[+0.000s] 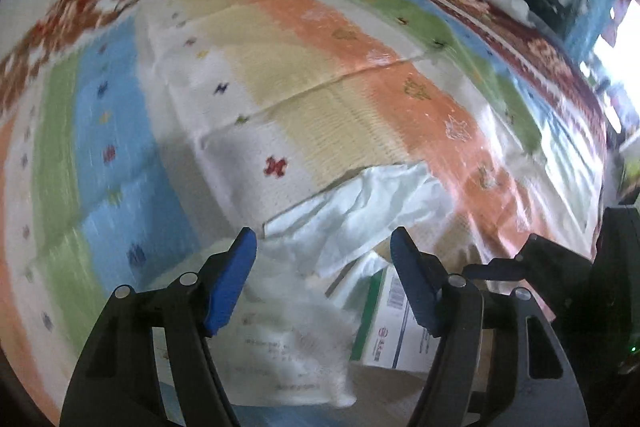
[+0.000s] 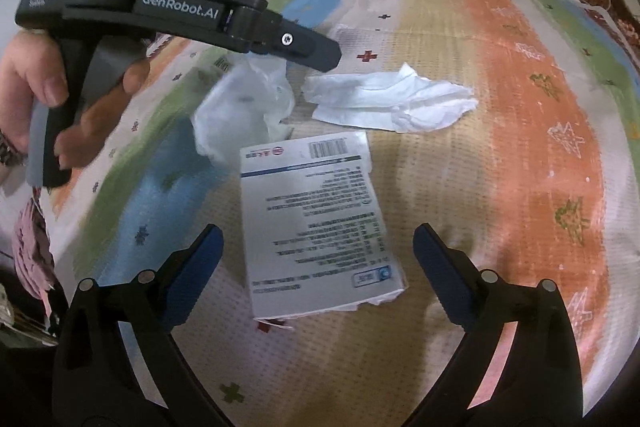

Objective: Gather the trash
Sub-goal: 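Grasp the white medicine box with right tool while left tool grasps a white tissue, then lift the box and the tissue and carry them toward the bin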

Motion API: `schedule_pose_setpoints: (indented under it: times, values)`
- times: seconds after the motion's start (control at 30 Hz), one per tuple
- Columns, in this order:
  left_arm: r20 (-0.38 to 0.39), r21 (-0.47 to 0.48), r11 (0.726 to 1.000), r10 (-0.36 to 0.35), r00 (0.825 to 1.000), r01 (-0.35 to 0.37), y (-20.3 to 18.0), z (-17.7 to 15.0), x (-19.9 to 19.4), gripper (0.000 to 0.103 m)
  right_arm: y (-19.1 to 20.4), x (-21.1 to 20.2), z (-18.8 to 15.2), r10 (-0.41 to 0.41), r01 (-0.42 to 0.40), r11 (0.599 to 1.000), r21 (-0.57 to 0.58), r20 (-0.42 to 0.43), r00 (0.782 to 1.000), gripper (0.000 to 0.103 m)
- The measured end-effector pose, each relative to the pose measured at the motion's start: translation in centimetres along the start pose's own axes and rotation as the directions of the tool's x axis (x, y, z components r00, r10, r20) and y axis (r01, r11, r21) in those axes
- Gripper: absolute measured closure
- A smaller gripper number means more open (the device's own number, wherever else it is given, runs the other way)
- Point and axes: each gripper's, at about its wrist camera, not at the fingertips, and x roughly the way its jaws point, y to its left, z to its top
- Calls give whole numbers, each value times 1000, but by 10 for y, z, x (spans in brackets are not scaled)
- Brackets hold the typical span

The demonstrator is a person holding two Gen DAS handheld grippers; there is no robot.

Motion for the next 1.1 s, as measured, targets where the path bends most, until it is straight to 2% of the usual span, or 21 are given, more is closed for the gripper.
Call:
schedule_pose_setpoints:
  times: [0.1, 0.23, 0.6, 0.67, 0.73, 0.77, 0.8, 0.87, 0.9, 1.1]
  values:
    - [-15, 40, 999, 36, 999, -36, -8, 8, -2, 33, -5, -2, -2, 8, -8, 1000, 17, 11, 1000, 13]
    - [-34, 37, 998, 56, 998, -55, -6, 14, 2, 33, -8, -1, -4, 16, -16, 1000, 25, 9, 1000, 13]
    - [-145, 68, 994, 94, 985, -84, -10, 11, 52, 35, -7, 8, -5, 19, -19, 1000, 21, -11, 1000, 21]
    - [-149, 70, 996, 73, 986, -63, -11, 8, 57, 49, -5, 10, -6, 9, -9, 1000, 16, -12, 1000, 25]
    - [-157, 72, 996, 69, 985, -58, -13, 2, 62, 69, -3, 11, -6, 9, -9, 1000, 2, -16, 1000, 30]
    - [-148, 76, 995, 76, 986, -65, -15, 1, 63, 74, -1, 11, -6, 7, -7, 1000, -5, -18, 1000, 31]
    - [-140, 74, 995, 71, 988, -62, -15, 0, 62, 85, 0, 10, -6, 0, 0, 1000, -12, -16, 1000, 31]
    - [-129, 50, 997, 70, 989, -64, -15, -2, 60, 95, 1, 9, -7, -6, 5, 1000, -15, -15, 1000, 32]
    - [-115, 39, 996, 79, 990, -75, -14, -3, 57, 98, 1, 9, -7, -9, 9, 1000, -15, -16, 1000, 33]
    - [7, -74, 992, 101, 995, -100, -16, -9, 18, 99, 3, 1, -5, -39, 39, 999, -3, 2, 999, 33]
